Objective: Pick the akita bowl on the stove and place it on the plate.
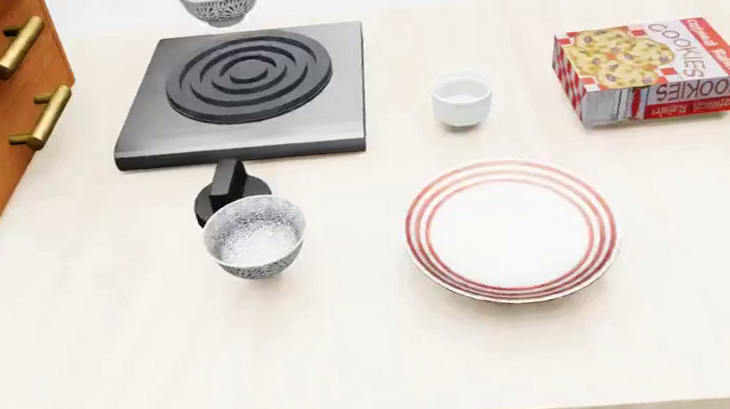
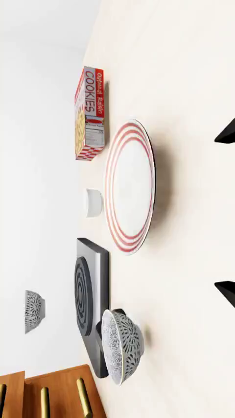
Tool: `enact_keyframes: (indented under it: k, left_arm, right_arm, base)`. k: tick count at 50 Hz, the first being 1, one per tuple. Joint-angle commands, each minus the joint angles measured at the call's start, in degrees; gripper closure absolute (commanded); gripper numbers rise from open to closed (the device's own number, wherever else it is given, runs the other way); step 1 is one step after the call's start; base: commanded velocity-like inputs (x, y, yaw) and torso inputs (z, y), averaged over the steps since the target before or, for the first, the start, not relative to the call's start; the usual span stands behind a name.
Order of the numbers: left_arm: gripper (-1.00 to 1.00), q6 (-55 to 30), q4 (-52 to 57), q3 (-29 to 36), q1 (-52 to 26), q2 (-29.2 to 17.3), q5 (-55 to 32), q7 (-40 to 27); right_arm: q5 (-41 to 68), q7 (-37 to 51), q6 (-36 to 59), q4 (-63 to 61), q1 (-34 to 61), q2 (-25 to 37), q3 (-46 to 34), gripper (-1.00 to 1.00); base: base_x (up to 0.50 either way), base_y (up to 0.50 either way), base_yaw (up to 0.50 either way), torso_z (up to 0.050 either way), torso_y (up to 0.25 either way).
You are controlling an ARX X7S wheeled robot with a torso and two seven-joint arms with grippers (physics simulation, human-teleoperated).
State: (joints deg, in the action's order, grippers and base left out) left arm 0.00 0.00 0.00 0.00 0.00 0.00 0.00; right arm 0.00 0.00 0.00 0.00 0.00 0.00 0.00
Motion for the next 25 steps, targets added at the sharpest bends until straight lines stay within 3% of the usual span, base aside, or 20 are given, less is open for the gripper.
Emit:
enact_keyframes:
  k: [1,13,17,18,25]
  left_arm:
    - [-1.00,0.3,0.0,1.4,0.2,-0.9,-0.7,-0.9]
    - [-1.00,0.3,-0.8,3.4,-0.3,-2.8,-2.6,-3.3]
    - [-1.00,-1.0,-2.3,5.2,-0.3,-3.9,1.0,-4.5]
    - [-1.00,-0.7,-1.0,1.1,-0.2,-0.7,1.1,-1.2]
    - [-1.00,-1.5,-0.1,2.9,0.0,-2.1,-0.4,-2.8]
  right_arm:
    - [1.3,0.8,-0.6,0.1,-0.2,0.9,-1.1,-1.00]
    - [3.6,2.9,-0.1,-0.6,-0.2,2.8,-3.2,-1.00]
    - [3.6,4.1,0.4,0.8,0.8,3.2,-3.9,-1.00]
    - [0.7,0.7,0.1,0.4,0.1,0.5,-0.7,-1.00]
    - [2.3,2.4,-0.5,1.1,0.3,2.1,-2.5,-1.00]
  base:
    - [0.00,0.00,0.00,0.000,0.000]
    - [0.00,0.00,0.00,0.000,0.000]
    - [0.00,0.00,0.00,0.000,0.000]
    - [0.00,0.00,0.00,0.000,0.000]
    - [0.00,0.00,0.00,0.000,0.000]
